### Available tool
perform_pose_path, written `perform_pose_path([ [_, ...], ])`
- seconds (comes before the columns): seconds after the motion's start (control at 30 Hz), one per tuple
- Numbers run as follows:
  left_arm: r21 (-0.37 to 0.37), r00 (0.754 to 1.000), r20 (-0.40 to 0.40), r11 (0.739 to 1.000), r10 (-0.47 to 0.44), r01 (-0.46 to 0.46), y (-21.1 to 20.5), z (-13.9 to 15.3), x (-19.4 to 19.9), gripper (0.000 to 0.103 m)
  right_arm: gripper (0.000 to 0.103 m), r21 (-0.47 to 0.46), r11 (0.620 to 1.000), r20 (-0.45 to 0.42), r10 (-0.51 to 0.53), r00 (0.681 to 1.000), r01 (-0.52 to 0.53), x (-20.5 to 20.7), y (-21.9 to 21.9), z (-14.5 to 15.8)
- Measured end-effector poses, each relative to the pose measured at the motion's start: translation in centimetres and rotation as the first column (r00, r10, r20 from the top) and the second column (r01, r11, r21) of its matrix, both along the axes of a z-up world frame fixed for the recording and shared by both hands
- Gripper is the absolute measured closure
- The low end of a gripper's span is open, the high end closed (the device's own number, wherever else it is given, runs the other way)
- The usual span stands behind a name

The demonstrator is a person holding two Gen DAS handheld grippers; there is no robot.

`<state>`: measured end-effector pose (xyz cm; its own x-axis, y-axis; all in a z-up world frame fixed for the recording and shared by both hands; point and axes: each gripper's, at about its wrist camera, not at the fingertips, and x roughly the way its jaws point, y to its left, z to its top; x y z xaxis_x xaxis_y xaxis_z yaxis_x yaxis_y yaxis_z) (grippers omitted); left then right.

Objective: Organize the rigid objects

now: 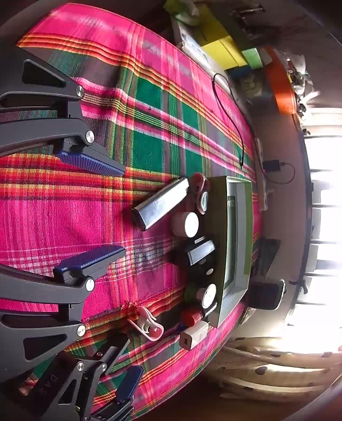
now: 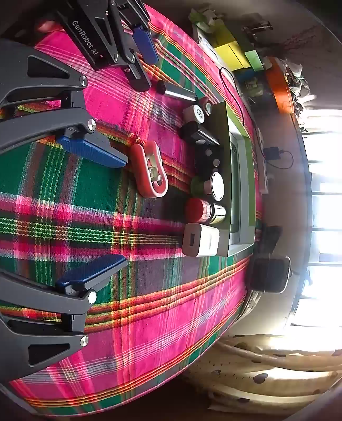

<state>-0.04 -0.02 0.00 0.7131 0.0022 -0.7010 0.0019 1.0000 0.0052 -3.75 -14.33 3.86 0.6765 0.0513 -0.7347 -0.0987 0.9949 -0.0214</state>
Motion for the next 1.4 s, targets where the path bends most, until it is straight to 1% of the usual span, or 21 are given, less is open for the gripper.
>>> perform_pose_path([
  [0.03, -0.008, 1.000, -0.008, 1.000, -0.001, 0.001, 0.04, 0.00, 0.04, 0.049, 0.034, -0.001, 1.000, 0.001, 0.001, 1.000, -0.001, -0.01, 0.00, 0.00],
  [0.23, 0.000, 1.000, -0.004, 1.000, -0.013, 0.013, 0.04, -0.09, -0.10, 0.049, 0.034, -0.005, 1.000, -0.003, 0.000, 1.000, 0.000, -0.03, 0.05, -0.05],
  [0.83, -0.001, 1.000, 0.012, 1.000, -0.008, 0.008, 0.03, 0.29, -0.36, 0.049, 0.034, -0.004, 1.000, -0.003, 0.003, 1.000, -0.003, -0.02, 0.08, -0.03],
  [1.4, 0.000, 1.000, 0.009, 1.000, -0.014, 0.014, -0.04, 0.35, -0.28, 0.049, 0.034, -0.003, 1.000, -0.002, 0.003, 1.000, -0.003, -0.07, 0.08, 0.00],
])
